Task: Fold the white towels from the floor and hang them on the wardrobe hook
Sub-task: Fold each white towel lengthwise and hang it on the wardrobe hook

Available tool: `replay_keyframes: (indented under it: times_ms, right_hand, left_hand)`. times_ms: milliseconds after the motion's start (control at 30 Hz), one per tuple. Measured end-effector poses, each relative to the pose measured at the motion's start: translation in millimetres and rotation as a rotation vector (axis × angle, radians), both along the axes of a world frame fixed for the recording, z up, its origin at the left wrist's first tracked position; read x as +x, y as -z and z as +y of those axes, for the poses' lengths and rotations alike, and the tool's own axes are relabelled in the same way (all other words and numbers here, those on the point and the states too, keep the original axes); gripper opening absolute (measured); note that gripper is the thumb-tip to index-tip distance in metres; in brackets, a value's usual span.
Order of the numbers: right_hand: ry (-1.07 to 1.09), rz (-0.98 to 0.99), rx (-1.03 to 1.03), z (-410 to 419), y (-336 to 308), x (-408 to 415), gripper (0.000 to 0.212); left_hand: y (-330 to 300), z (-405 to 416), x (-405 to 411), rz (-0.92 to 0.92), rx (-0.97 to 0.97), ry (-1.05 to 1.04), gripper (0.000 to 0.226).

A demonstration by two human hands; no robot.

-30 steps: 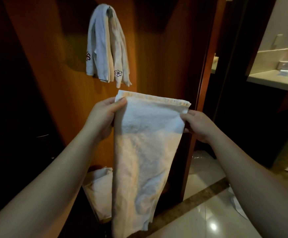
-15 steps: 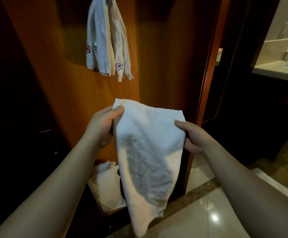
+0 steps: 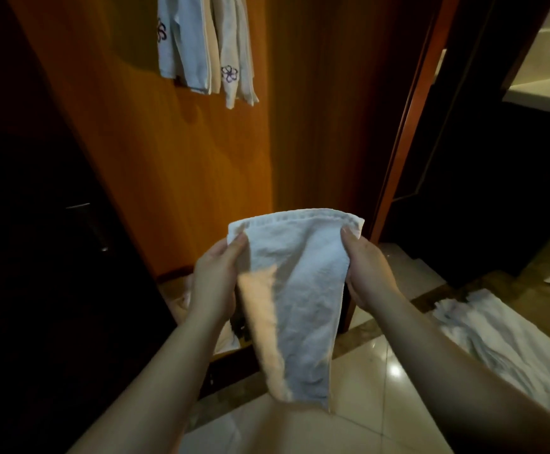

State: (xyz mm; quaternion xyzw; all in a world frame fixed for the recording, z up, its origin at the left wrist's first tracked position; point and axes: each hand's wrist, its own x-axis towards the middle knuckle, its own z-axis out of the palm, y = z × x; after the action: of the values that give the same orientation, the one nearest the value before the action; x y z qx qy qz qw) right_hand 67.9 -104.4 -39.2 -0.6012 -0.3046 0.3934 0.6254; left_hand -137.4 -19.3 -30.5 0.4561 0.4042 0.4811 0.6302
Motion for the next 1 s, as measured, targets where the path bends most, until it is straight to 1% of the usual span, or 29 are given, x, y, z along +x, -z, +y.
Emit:
replay_keyframes:
  times_ms: [133, 200, 267, 367, 467, 567, 667, 733, 833, 900, 1000]
  right_hand:
    - [0.054, -0.138, -0.039, -23, 8, -42, 0.031]
    - [0.037, -0.177, -0.028, -31, 13, -57, 0.027]
    - [-0.004, -0.171, -0.027, -35, 17, -67, 0.026]
    - [-0.074, -0.163, -0.021, -36, 14, -76, 0.032]
    - [-0.115, -0.130, 0.010, -36, 10, -81, 0.026]
    - [-0.143, -0.105, 0.032, -36, 8, -83, 0.036]
    - [-0.160, -0.082, 0.051, -37, 7, -84, 0.040]
    - [-0.160, -0.068, 0.061, -38, 8, -83, 0.039]
    - [-0.157, -0.093, 0.069, -39, 9, -78, 0.035]
    - [-0.147, -0.130, 0.065, -39, 7, -74, 0.035]
    - [-0.110, -0.196, 0.076, -37, 7, -73, 0.035]
  left_hand:
    - [23, -40, 7, 0.061, 0.017, -0.076, 0.023]
    - [25, -57, 11, 0.090, 0.022, -0.065, 0.026]
    - [23, -70, 14, 0.115, 0.042, -0.027, 0.024]
    - [12, -82, 21, 0.101, 0.024, 0.037, 0.021]
    - [0, -89, 26, 0.147, 0.060, 0.052, 0.024]
    - [-8, -93, 28, 0.166, 0.095, 0.058, 0.025]
    - [-9, -97, 28, 0.187, 0.123, 0.085, 0.023]
    - [-8, -97, 29, 0.231, 0.129, 0.155, 0.031]
    - [-13, -92, 27, 0.253, 0.128, 0.351, 0.041]
    - [-19, -89, 25, 0.270, 0.163, 0.415, 0.041]
    - [-27, -88, 24, 0.342, 0.218, 0.402, 0.034]
